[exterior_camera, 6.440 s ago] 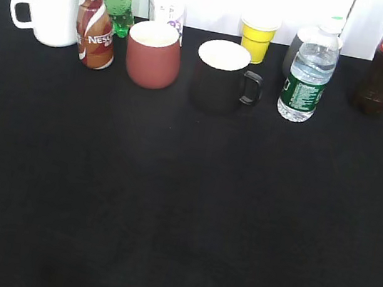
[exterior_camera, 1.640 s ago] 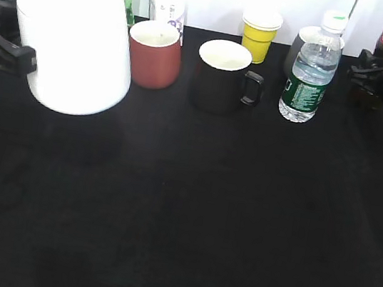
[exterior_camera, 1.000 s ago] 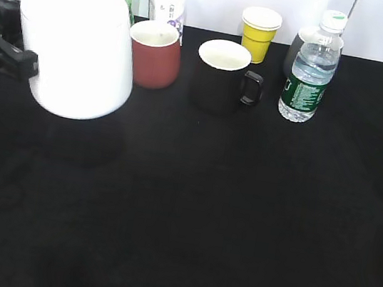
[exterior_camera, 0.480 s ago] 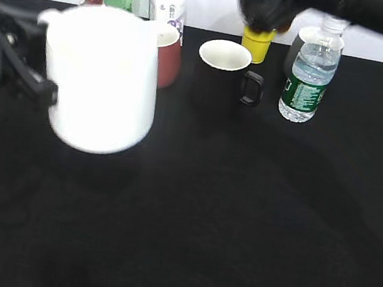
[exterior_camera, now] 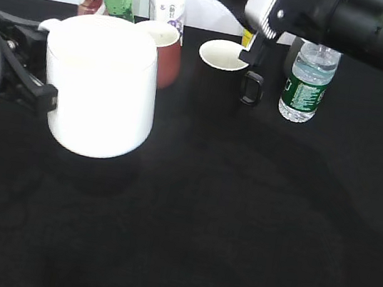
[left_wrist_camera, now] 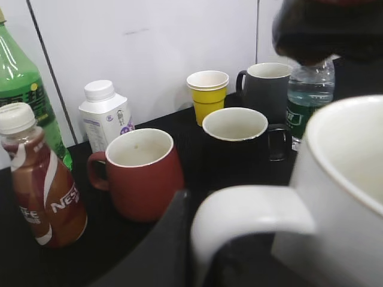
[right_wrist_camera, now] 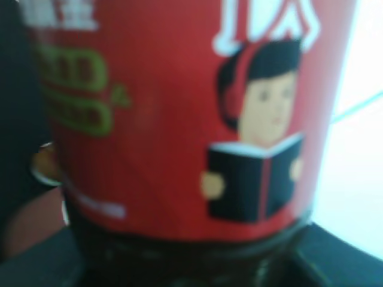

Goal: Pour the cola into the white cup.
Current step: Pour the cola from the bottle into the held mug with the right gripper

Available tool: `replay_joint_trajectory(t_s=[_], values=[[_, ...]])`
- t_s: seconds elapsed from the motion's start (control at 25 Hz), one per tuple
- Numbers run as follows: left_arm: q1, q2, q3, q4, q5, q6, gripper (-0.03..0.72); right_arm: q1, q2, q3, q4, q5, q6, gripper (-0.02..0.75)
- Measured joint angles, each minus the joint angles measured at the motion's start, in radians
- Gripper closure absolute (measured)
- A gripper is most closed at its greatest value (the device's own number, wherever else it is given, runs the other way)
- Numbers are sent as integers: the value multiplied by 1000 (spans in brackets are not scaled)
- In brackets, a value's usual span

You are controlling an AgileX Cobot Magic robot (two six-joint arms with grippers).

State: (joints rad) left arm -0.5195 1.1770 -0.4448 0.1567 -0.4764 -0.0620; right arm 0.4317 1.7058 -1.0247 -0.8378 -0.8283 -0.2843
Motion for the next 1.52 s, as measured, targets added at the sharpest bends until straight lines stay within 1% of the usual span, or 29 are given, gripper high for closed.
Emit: replay_joint_trajectory(t_s=[0.08, 0.2, 0.36, 0.44, 0.56, 0.68, 0.72, 1.16, 1.52], values=[[0, 0, 0, 0, 0, 0, 652, 0, 0, 0, 1, -16, -53, 344], [0, 0, 0, 7, -8, 0, 652, 0, 0, 0, 1, -23, -66, 344], [0, 59, -8, 9, -85, -18, 652, 0, 0, 0, 1, -26, -69, 344], [0, 76, -9, 21, -116, -23, 652, 0, 0, 0, 2, -27, -102, 345], [0, 76, -9, 53, -125, -47, 652, 0, 0, 0, 26, -28, -201, 346], [0, 76, -10, 90, -125, -81, 652, 0, 0, 0, 139, -28, -387, 351], [0, 76, -10, 91, -125, -83, 652, 0, 0, 0, 155, -28, -432, 351], [0, 76, -10, 85, -141, -87, 652, 0, 0, 0, 163, -28, -712, 351], [0, 77, -10, 85, -139, -87, 652, 0, 0, 0, 165, -28, -748, 352]])
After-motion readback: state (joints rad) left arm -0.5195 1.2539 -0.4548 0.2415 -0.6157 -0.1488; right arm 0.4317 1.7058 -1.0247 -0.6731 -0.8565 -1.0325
